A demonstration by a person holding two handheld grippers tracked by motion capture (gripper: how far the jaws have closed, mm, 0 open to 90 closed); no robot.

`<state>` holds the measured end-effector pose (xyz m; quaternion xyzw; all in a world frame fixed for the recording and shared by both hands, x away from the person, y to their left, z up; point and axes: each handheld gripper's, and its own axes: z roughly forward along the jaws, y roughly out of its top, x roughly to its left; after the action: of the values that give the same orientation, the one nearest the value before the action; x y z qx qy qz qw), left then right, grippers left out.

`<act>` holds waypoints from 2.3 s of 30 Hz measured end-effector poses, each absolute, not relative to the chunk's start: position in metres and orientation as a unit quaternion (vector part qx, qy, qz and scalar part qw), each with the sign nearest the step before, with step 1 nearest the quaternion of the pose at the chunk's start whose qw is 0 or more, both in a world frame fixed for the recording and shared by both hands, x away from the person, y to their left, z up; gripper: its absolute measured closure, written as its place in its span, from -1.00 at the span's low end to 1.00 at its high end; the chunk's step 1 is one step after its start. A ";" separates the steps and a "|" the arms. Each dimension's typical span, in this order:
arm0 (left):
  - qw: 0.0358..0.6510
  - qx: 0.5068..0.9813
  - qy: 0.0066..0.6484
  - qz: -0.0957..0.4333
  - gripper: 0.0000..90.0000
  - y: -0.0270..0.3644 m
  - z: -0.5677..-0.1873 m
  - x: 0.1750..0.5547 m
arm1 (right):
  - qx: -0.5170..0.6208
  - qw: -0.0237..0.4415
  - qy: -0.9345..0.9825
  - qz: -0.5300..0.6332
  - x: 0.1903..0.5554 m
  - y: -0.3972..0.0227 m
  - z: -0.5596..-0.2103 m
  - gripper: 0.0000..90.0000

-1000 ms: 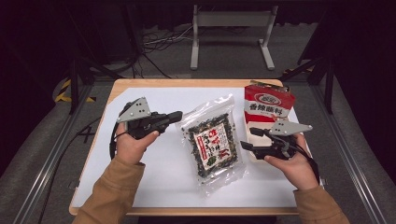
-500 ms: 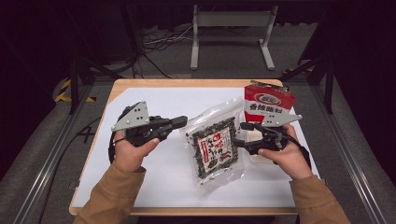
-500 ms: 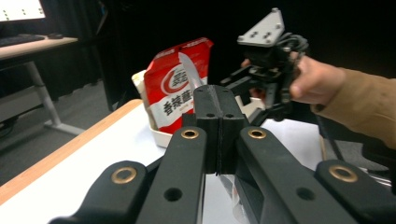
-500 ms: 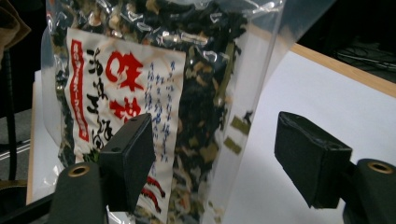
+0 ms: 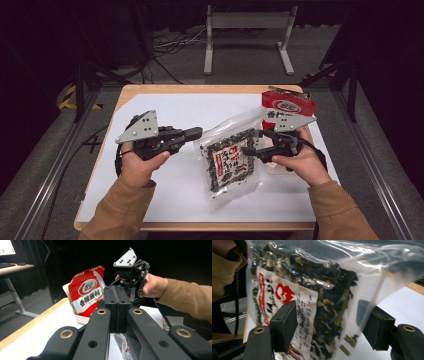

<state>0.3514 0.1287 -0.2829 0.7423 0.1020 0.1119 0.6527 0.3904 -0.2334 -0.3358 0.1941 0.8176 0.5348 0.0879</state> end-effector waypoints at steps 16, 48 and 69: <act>0.668 0.726 0.113 0.120 1.00 0.138 -0.281 0.352 | 0.158 0.073 0.834 0.524 0.371 -0.230 -0.324 0.27; 0.619 0.761 0.149 0.128 0.17 0.145 -0.288 0.352 | 0.162 0.057 0.834 0.524 0.348 -0.255 -0.299 0.71; 0.559 0.794 0.206 0.126 -0.24 0.158 -0.315 0.366 | 0.209 0.081 0.808 0.545 0.343 -0.287 -0.262 0.71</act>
<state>0.3656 0.1580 -0.3147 0.7936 0.2058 0.1257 0.5585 0.3433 -0.2869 -0.2615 0.2089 0.8078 0.5451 0.0813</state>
